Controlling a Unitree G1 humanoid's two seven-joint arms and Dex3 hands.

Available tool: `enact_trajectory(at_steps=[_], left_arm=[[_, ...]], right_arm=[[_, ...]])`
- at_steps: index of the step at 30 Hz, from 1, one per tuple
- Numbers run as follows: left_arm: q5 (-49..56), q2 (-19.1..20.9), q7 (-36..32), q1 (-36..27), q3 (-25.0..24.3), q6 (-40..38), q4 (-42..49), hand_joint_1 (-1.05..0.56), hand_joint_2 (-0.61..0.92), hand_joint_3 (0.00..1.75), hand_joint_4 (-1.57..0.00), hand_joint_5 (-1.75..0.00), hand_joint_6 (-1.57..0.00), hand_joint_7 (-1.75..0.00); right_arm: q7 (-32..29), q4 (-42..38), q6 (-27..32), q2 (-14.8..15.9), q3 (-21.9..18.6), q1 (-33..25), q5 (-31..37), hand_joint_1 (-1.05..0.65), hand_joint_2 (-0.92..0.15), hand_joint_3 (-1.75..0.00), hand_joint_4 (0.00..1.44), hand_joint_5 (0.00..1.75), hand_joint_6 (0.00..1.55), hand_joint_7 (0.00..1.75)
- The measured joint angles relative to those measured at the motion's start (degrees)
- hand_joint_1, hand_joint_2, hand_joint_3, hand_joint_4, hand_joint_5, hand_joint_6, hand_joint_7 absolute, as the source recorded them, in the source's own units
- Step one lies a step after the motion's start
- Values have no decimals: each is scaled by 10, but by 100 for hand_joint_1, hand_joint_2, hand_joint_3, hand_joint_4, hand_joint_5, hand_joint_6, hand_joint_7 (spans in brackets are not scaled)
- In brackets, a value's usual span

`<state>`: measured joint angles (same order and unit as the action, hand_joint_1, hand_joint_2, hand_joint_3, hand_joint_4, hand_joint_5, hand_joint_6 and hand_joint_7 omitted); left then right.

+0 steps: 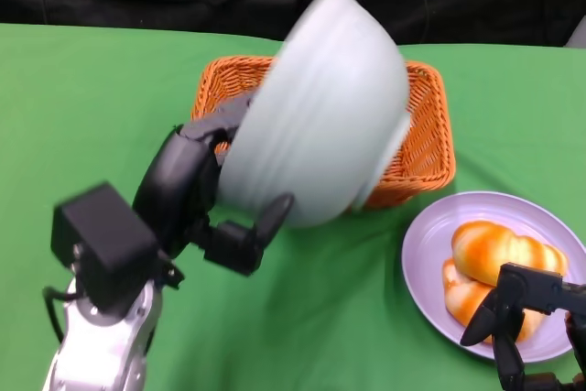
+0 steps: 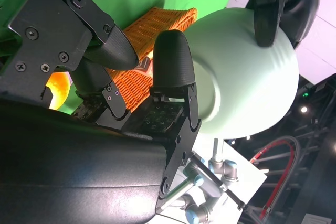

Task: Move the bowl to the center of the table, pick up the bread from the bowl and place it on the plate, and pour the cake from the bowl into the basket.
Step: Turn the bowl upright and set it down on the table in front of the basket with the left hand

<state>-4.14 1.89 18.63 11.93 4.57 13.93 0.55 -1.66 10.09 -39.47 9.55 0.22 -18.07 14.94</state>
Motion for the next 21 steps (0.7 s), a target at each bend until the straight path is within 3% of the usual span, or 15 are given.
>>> enact_trajectory(at_steps=[19, 21], left_arm=[[6, 2, 0, -1, 1, 14, 0, -16, 25, 171, -105, -175, -86, -173], [54, 26, -2, -19, 2, 72, -4, -15, 18, 172, -104, -175, -83, -174]], right_arm=[[0, 0, 0, 0, 0, 0, 0, -3, -13, -175, 93, 171, 89, 137], [0, 1, 0, -1, 0, 2, 1, -4, -13, -175, 93, 171, 88, 137]])
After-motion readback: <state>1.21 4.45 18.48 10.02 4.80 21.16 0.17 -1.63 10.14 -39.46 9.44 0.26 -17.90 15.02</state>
